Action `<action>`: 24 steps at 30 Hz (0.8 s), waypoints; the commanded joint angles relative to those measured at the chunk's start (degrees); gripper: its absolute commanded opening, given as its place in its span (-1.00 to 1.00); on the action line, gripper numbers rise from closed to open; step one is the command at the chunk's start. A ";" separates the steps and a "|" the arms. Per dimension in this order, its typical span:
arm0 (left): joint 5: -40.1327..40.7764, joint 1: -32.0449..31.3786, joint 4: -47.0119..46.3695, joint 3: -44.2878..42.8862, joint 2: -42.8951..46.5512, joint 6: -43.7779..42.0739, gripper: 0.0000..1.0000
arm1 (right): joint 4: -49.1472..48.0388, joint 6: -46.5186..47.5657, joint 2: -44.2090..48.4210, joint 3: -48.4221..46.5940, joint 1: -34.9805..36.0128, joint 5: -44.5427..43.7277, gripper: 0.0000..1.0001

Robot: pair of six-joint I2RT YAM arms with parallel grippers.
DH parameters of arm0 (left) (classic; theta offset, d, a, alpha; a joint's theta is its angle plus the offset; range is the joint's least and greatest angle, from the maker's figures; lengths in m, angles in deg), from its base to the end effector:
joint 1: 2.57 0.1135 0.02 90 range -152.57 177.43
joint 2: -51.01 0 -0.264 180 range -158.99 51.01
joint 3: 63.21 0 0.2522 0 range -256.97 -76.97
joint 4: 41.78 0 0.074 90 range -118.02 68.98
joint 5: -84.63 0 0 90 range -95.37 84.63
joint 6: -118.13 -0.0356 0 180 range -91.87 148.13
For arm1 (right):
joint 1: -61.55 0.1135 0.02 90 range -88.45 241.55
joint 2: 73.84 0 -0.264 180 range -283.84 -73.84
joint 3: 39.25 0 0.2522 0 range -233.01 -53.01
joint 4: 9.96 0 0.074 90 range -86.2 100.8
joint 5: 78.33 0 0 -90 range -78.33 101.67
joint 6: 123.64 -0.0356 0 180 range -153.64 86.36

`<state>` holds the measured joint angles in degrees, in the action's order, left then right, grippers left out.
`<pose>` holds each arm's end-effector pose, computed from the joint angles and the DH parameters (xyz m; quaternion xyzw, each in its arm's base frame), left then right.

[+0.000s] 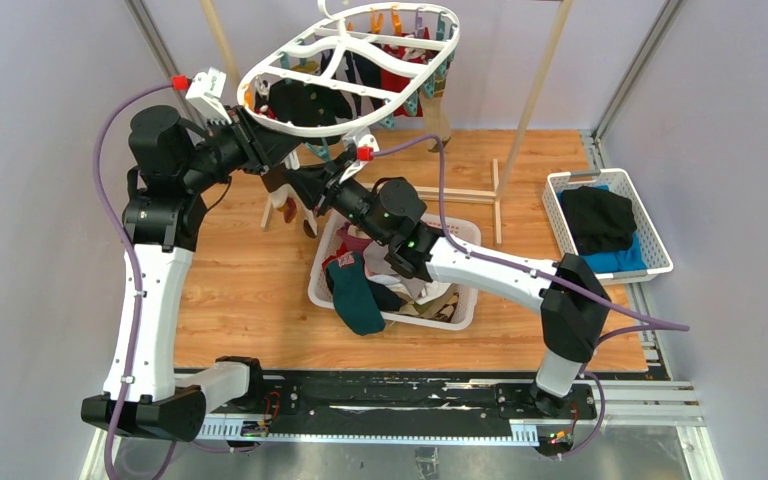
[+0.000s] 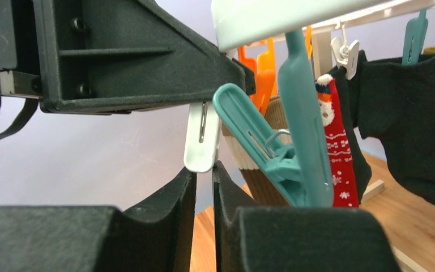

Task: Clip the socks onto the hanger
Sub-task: Open the clamp at the hanger.

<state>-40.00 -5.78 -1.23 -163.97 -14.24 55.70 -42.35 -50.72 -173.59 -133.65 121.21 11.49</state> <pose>0.2162 -0.0324 0.4907 0.0479 0.7306 -0.3827 0.5634 0.2089 0.3568 0.4000 -0.1884 0.4870 0.5287 0.6691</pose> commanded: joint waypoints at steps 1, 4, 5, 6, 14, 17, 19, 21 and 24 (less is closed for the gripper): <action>3.50 -0.31 1.61 -1.06 0.44 -0.99 -0.68 | 1.03 1.19 0.41 -1.76 1.34 -1.57 -0.67; 3.99 -0.31 1.62 -1.31 0.70 -0.14 -0.82 | 0.59 1.12 2.11 0.47 1.34 -3.83 -0.11; 3.90 -0.36 1.51 -1.41 0.77 0.11 -0.82 | 0.40 1.07 2.96 1.60 1.27 -4.45 0.04; 3.86 -0.32 1.53 -1.60 0.81 0.34 -0.82 | 0.22 1.09 3.95 2.94 1.16 -5.06 0.17; 3.75 -0.31 2.36 -2.03 1.29 0.69 -0.83 | 12.60 1.36 16.45 15.70 0.06 -12.93 0.53; 3.85 -0.31 2.95 -2.07 1.50 0.71 -0.83 | 25.10 4.09 20.35 17.95 -0.07 -15.43 0.52; 3.84 -0.31 3.41 -2.19 1.51 0.65 -0.84 | 31.93 6.06 21.86 19.46 -0.07 -14.77 0.50; 3.85 -0.31 3.51 -2.20 1.50 0.64 -0.84 | 40.47 6.38 22.84 19.78 -0.07 -16.38 0.47; 3.61 -0.31 3.69 -2.21 1.50 0.49 -0.84 | 45.53 5.11 26.18 23.03 -0.08 -15.18 0.46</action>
<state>-36.74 -5.82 0.87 -164.82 -13.44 55.94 -11.75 -46.76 -150.46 -114.61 121.49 -2.55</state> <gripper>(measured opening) 0.161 0.734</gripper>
